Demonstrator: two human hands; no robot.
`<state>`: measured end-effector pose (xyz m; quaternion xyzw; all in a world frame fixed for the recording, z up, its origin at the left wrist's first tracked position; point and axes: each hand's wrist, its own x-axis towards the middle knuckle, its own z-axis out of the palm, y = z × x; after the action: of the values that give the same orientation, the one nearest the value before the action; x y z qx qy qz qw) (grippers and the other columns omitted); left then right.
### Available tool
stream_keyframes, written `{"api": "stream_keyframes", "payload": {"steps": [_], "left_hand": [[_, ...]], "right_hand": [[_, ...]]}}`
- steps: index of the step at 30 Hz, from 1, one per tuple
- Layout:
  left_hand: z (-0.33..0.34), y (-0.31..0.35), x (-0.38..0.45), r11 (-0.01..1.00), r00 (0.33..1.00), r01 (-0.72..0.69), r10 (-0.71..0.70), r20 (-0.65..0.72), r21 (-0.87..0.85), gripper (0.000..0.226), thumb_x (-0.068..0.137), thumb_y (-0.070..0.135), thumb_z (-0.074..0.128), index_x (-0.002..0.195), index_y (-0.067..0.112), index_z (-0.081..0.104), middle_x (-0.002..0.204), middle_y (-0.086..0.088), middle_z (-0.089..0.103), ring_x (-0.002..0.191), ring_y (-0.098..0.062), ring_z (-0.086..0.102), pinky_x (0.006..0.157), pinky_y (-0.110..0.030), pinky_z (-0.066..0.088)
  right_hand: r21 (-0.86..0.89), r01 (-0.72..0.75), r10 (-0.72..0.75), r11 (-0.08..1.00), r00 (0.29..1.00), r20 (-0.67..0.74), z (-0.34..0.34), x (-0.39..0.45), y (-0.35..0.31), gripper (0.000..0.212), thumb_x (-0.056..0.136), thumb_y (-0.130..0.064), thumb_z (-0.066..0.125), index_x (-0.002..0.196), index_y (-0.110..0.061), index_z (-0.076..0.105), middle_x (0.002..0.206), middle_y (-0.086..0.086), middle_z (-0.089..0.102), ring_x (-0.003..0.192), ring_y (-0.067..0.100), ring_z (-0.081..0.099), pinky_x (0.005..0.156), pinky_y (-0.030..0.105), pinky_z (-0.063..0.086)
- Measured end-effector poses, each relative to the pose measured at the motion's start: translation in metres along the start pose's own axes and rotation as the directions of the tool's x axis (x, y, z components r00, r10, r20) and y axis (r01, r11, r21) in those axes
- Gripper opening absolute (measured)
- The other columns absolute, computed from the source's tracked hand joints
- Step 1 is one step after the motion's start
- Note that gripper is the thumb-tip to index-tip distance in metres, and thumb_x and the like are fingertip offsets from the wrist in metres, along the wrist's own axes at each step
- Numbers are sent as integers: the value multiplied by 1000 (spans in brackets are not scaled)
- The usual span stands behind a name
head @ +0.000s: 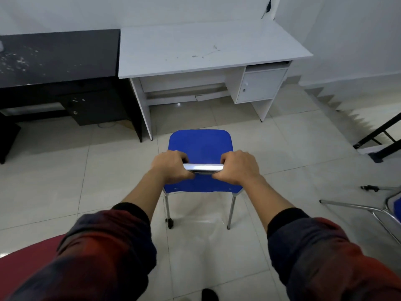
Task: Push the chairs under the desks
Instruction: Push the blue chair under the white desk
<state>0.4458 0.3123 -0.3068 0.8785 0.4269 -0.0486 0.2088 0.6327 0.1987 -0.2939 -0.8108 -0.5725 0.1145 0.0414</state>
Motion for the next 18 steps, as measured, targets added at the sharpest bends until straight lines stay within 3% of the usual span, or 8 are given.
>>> {"api": "stream_keyframes", "payload": {"steps": [8, 12, 18], "left_hand": [[-17, -19, 36, 1000, 1000, 2, -2, -6, -26, 31, 70, 50, 72, 95, 31, 67, 88, 13, 67, 78, -12, 62, 73, -33, 57], [-26, -28, 53, 1000, 1000, 4, -4, 13, -9, 30, 72, 51, 72, 92, 31, 64, 86, 12, 67, 78, -12, 63, 73, -34, 58], [-27, -26, 75, 999, 999, 29, -28, -27, 16, 36, 71, 55, 69, 96, 30, 66, 87, 11, 67, 77, -12, 62, 72, -32, 57]], "right_hand": [[53, 7, -11, 999, 997, 71, -1, 40, -7, 37, 75, -52, 67, 100, -24, 66, 84, -4, 66, 74, 17, 61, 67, 29, 55], [41, 14, -19, 999, 994, 104, -3, 62, -12, 35, 73, -52, 66, 90, -22, 69, 73, -4, 62, 64, 16, 57, 61, 27, 49], [27, 50, -52, 998, 994, 92, -6, 88, -2, 37, 70, -56, 65, 85, -22, 70, 70, -3, 64, 64, 17, 60, 60, 29, 52]]}}
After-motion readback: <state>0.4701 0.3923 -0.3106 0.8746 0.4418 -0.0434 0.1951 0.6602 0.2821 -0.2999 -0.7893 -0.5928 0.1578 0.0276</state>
